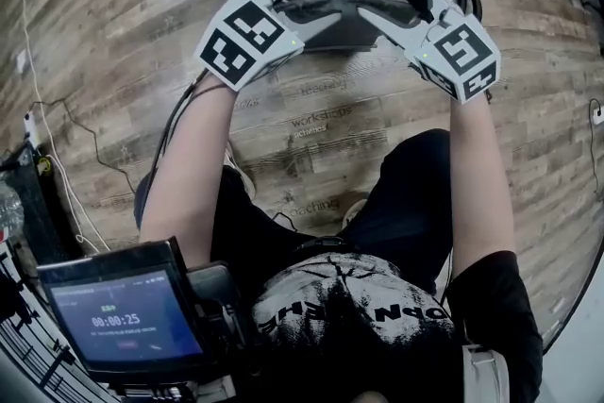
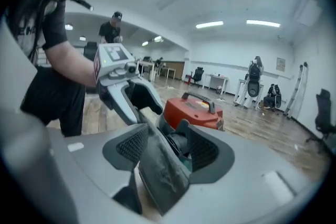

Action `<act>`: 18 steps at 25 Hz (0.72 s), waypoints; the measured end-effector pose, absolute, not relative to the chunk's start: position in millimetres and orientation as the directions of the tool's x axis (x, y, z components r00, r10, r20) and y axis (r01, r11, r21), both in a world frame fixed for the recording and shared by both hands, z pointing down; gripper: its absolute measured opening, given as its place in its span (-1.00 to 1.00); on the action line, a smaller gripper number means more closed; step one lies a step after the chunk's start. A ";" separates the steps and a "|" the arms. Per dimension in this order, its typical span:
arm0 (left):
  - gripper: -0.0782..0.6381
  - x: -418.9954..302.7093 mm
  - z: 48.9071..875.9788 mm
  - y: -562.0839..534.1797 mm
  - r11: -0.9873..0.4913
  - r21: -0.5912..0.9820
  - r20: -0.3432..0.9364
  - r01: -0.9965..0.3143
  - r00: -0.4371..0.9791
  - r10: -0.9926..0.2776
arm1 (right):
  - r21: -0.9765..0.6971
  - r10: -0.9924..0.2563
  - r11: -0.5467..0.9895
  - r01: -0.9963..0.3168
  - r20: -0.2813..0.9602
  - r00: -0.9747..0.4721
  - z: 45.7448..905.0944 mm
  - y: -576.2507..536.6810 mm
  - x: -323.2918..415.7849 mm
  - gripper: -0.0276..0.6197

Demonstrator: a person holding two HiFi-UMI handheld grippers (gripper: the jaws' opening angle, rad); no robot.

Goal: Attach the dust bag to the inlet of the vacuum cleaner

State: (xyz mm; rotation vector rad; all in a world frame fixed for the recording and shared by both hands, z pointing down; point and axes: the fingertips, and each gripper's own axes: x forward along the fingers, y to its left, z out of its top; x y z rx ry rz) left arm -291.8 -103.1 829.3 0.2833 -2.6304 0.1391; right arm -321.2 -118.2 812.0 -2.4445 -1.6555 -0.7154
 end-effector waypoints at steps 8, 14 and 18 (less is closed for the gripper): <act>-0.77 -273.5 771.5 -117.2 0.979 -0.040 0.217 -0.198 -0.958 -0.185 | 0.080 0.882 -0.458 0.886 0.164 0.441 775.8 -131.9 -276.4 -0.90; -0.78 -262.8 770.6 -119.7 0.979 -0.030 0.189 -0.203 -0.963 -0.194 | 0.073 0.889 -0.453 0.889 0.108 0.444 774.9 -131.8 -264.2 -0.90; -0.78 -254.5 766.7 -122.5 0.978 -0.007 0.164 -0.206 -0.966 -0.202 | 0.070 0.874 -0.486 0.871 0.073 0.481 773.2 -137.6 -254.5 -0.90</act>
